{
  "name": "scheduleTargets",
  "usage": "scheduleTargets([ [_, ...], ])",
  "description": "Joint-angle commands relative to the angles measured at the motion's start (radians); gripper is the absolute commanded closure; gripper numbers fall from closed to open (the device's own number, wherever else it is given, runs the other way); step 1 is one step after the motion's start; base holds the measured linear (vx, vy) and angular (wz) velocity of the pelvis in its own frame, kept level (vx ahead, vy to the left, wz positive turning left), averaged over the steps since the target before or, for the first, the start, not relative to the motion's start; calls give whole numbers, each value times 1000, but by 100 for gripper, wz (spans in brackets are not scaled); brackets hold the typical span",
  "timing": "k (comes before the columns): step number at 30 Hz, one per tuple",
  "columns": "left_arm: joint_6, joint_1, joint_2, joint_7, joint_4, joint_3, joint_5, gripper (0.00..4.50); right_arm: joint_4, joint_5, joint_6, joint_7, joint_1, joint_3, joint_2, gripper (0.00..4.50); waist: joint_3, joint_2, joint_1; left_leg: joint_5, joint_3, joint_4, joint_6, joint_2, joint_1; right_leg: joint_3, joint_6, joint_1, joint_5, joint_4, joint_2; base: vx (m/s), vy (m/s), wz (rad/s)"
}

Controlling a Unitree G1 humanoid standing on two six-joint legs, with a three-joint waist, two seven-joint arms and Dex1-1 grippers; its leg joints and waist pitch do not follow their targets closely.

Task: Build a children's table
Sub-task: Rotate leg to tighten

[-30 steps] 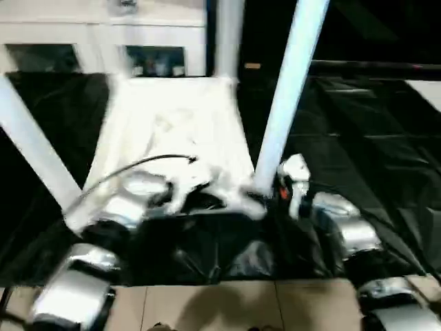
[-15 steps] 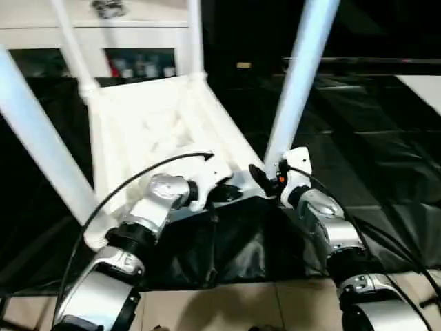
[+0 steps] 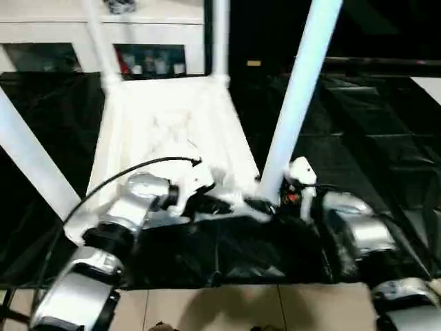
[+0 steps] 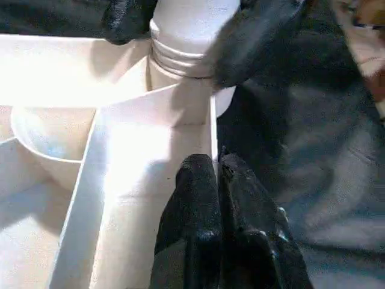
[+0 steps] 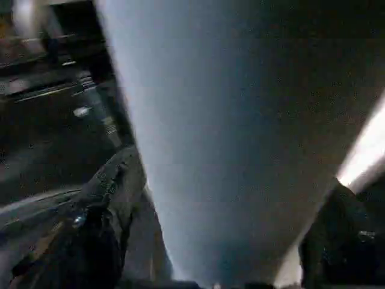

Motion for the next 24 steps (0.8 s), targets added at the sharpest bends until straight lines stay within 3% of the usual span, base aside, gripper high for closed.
scheduleTargets([
  [1, -21, -30, -16, -29, -9, -11, -28, 450, -31, 6, 12, 102, 2, 70, 12, 120, -67, -9, 1, -239, 14, -65, 77, 5, 8, 33, -214, 58, -292, -70, -46, 0, 0, 0],
  [10, -40, -41, 16, -111, 22, -24, -24, 450, -17, 9, 49, 199, -20, 100, 7, 192, -68, -13, 12, -218, 14, -66, 66, 7, 9, 35, -211, 57, -283, -66, -49, 0, 0, 0],
  [16, -44, -35, 21, -116, 20, -22, -22, 450, -20, 13, 54, 201, -15, 91, 8, 196, -68, -14, 15, -209, 14, -65, 63, 6, 8, 35, -211, 58, -277, -65, -49, 0, 0, 0],
  [20, -41, -33, 16, -33, 23, -10, -3, 450, -22, -2, 49, 76, 10, 49, 22, 196, -66, -12, 15, -220, 14, -67, 55, 7, 9, 35, -203, 56, -294, -68, -49, 0, 0, 0],
  [24, -8, -29, -12, 88, 10, 16, 9, 450, 39, -45, 18, -177, 8, -17, 72, 196, -62, -13, 3, -265, 7, -73, 17, 2, 10, 33, -161, 53, -409, -79, -52, 0, 0, 0],
])
